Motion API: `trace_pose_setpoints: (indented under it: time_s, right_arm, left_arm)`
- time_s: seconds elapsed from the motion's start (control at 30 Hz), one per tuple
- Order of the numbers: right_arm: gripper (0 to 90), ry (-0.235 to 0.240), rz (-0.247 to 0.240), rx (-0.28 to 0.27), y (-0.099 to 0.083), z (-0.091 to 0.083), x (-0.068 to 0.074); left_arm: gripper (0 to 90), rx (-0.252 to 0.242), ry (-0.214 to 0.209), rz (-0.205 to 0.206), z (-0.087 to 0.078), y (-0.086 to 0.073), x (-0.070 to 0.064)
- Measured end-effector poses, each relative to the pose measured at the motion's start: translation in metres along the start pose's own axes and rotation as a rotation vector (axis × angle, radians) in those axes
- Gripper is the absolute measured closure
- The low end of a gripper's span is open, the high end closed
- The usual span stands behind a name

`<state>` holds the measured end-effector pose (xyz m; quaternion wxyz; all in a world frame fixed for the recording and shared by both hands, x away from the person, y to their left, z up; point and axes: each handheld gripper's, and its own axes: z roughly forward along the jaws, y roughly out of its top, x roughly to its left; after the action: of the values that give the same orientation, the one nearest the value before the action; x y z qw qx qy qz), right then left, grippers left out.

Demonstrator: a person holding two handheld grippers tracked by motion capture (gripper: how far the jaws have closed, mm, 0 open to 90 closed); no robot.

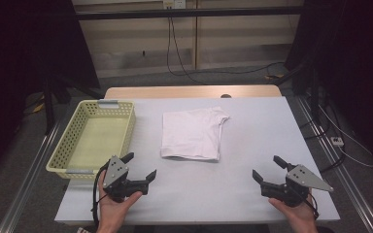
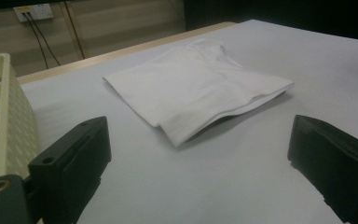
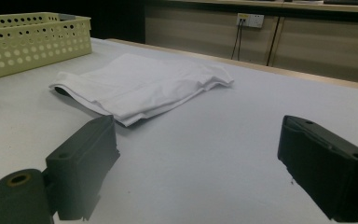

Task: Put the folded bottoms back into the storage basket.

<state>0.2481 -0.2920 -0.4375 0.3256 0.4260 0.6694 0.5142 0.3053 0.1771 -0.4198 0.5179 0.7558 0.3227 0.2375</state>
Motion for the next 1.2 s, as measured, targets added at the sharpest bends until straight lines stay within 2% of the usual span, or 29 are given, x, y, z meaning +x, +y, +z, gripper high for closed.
trace_pose_setpoints:
  time_s: [0.1, 0.23, 0.53, 0.7, 0.8, 1.03, 1.2]
  right_arm:
    - [11.2, 0.003, 0.003, 0.006, 0.000, 0.001, -0.001]
    - [10.5, 0.009, 0.005, 0.011, -0.001, 0.002, -0.001]
    - [10.5, 0.023, 0.008, 0.022, -0.001, 0.003, -0.001]
    - [10.5, 0.026, 0.000, 0.030, -0.001, 0.004, 0.000]
    - [10.5, 0.031, -0.003, 0.029, -0.001, 0.004, 0.000]
    - [10.9, 0.048, 0.000, 0.041, -0.001, 0.007, 0.001]
    - [11.0, 0.040, -0.008, 0.042, 0.000, 0.007, 0.003]
  left_arm:
    - [6.0, 0.008, 0.001, 0.004, 0.002, 0.000, 0.000]
    - [6.0, 0.022, -0.013, -0.010, 0.006, 0.000, -0.001]
    - [6.1, 0.048, -0.018, 0.007, 0.012, 0.004, -0.005]
    - [6.0, 0.064, -0.025, -0.009, 0.016, 0.006, -0.005]
    - [6.0, 0.068, -0.024, -0.002, 0.019, 0.007, -0.005]
    - [6.0, 0.108, -0.047, 0.007, 0.034, 0.015, -0.006]
    - [6.0, 0.111, -0.064, -0.013, 0.041, 0.022, -0.002]
